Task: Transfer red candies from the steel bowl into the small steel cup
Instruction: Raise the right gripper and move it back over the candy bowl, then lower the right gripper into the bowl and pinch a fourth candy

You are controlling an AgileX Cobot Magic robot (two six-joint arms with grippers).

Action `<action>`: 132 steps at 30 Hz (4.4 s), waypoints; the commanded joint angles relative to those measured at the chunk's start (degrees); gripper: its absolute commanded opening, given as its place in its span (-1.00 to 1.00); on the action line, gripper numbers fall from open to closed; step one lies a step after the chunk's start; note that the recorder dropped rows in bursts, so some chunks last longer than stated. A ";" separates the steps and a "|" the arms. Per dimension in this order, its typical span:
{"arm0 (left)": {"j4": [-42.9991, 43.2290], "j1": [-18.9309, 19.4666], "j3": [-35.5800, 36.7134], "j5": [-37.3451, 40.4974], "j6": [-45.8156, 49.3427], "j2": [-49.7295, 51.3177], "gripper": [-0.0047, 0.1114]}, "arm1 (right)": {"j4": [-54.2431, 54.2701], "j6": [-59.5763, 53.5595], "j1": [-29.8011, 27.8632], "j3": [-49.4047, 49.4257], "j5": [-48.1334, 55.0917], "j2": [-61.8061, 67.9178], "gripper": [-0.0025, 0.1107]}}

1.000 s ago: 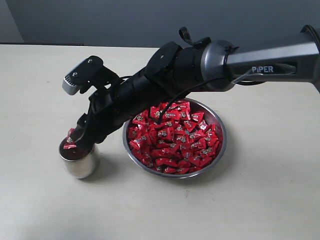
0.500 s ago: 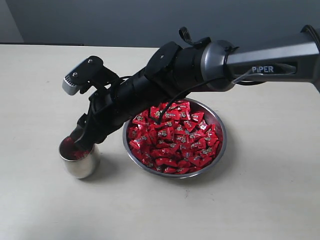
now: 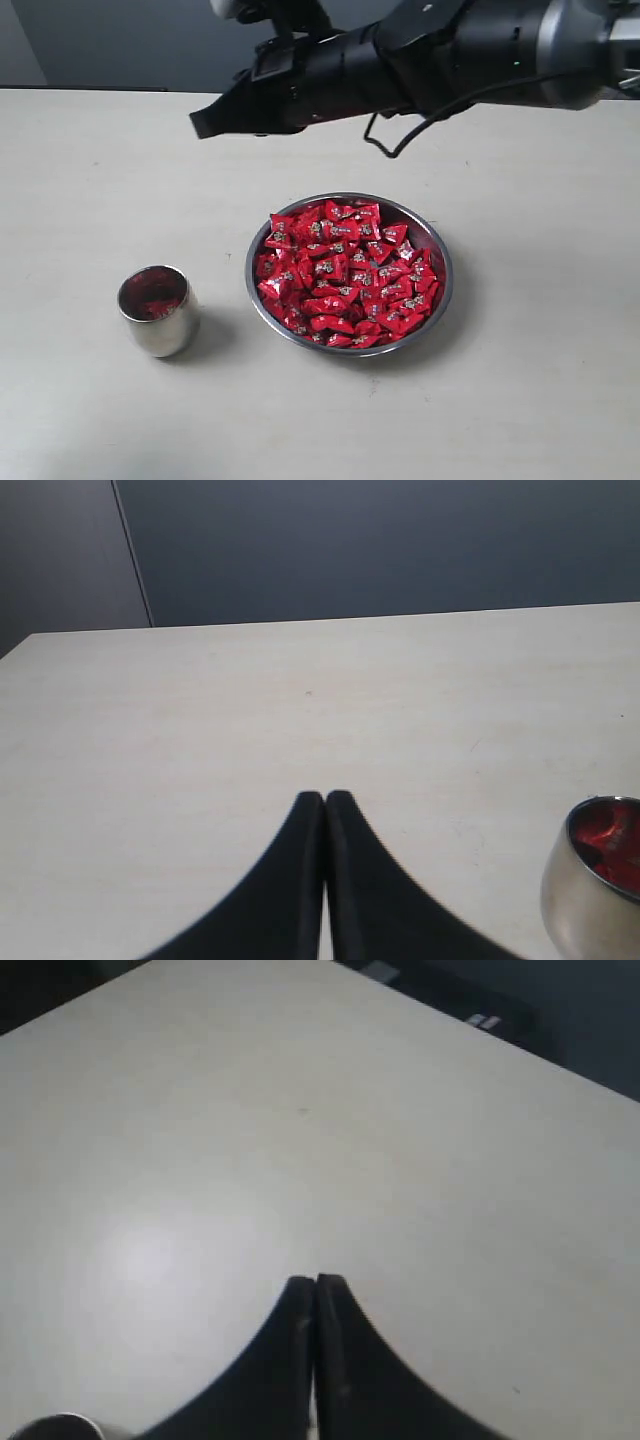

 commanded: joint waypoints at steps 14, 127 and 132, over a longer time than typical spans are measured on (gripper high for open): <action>-0.13 0.03 0.22 -0.09 -0.06 -0.26 -0.91 | -0.02 0.89 -11.72 20.12 -8.21 -9.57 -0.96; -0.13 0.03 0.22 -0.09 -0.06 -0.26 -0.91 | 0.34 5.89 -17.74 13.90 3.37 9.42 -0.37; -0.13 0.03 0.22 -0.09 -0.06 -0.26 -0.91 | 0.58 5.89 -17.74 13.90 3.37 9.42 -0.37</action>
